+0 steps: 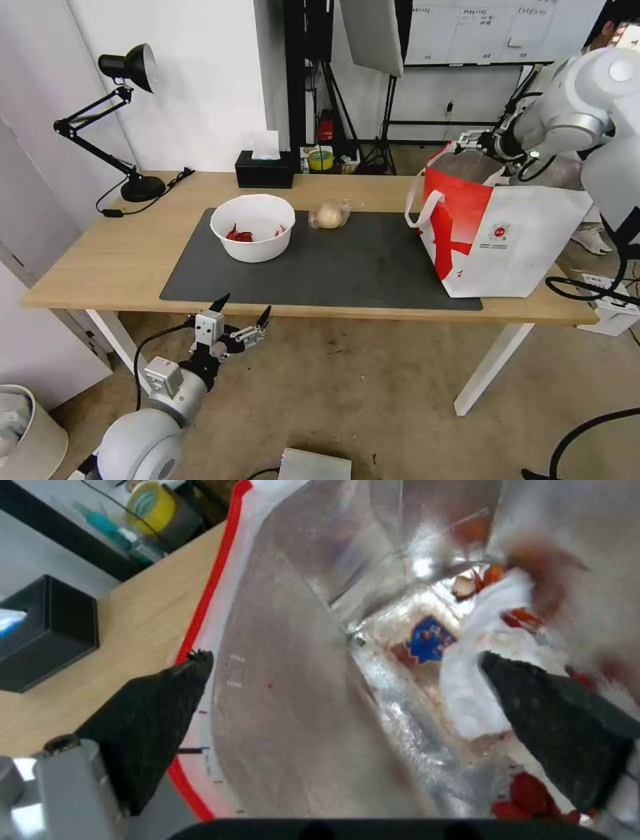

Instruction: Pick up the trash from the table and place it into the takeout bag.

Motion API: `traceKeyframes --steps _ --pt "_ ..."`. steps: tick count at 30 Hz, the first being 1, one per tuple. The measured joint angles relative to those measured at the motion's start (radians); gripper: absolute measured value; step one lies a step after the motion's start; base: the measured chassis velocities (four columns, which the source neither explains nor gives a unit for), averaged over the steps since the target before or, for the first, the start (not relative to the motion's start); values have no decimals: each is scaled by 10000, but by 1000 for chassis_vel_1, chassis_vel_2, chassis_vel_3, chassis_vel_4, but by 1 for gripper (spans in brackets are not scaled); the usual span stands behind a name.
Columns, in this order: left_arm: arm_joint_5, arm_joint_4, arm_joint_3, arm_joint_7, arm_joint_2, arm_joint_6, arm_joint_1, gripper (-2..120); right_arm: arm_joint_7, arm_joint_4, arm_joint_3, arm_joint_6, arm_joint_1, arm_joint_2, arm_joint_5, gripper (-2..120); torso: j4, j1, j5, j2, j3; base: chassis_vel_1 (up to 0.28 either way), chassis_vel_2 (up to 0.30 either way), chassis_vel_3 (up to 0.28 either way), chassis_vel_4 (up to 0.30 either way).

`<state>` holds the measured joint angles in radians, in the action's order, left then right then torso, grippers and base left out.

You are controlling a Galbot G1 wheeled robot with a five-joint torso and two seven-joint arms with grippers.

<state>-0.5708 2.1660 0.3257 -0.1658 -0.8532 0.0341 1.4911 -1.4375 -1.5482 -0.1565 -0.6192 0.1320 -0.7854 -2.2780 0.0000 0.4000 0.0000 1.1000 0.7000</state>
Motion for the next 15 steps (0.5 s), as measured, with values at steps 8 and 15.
traceKeyframes --steps 8,15 --pt "12 -10 -13 0 -22 -5 -10 100 -604 257 -117 255 253 -266 62 100 1 0 -1 1 0 0 0 0 0" --pt "14 -1 0 0 -3 -12 -6 100 -459 138 -121 248 175 -174 315 100 0 0 2 0 0 0 0 0 0"
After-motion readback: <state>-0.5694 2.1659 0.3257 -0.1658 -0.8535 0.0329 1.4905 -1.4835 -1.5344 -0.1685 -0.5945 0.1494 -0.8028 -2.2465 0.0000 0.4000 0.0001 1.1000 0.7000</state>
